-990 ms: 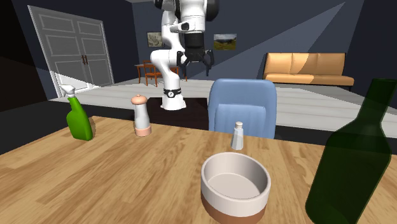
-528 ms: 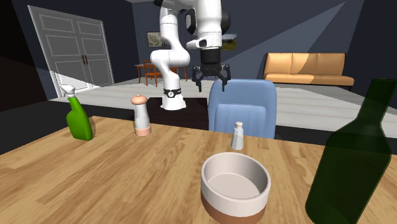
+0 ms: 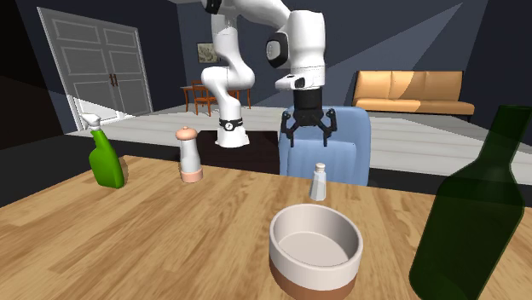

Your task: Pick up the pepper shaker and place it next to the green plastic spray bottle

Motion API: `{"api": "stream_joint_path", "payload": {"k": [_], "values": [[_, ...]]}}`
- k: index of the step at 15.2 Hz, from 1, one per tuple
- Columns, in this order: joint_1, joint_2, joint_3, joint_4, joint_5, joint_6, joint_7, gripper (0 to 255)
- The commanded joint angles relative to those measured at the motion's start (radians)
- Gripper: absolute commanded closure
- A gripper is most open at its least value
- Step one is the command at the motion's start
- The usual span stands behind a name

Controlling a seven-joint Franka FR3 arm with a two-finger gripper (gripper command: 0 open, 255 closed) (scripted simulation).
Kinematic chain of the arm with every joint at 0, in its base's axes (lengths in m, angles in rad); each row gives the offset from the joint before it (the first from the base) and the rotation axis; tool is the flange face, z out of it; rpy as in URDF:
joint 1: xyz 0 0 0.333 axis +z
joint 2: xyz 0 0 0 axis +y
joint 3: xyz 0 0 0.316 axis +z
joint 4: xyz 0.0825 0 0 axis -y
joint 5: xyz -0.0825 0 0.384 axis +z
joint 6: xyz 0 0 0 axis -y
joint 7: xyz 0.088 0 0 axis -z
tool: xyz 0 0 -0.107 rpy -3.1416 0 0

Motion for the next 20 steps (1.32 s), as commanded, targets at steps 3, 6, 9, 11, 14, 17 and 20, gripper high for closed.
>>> {"api": "stream_joint_path", "payload": {"k": [3, 6, 9, 11, 14, 17, 20], "values": [[0.051, 0.125, -0.02, 0.095, -0.074, 0.031, 0.081, 0], [0.061, 0.156, -0.03, 0.093, -0.092, 0.062, 0.093, 0], [0.072, 0.187, -0.04, 0.093, -0.11, 0.092, 0.105, 0], [0.077, 0.204, -0.046, 0.093, -0.12, 0.107, 0.111, 0], [0.077, 0.204, -0.047, 0.093, -0.12, 0.107, 0.111, 0], [0.077, 0.204, -0.047, 0.093, -0.12, 0.107, 0.111, 0], [0.077, 0.204, -0.046, 0.093, -0.12, 0.107, 0.111, 255]]}}
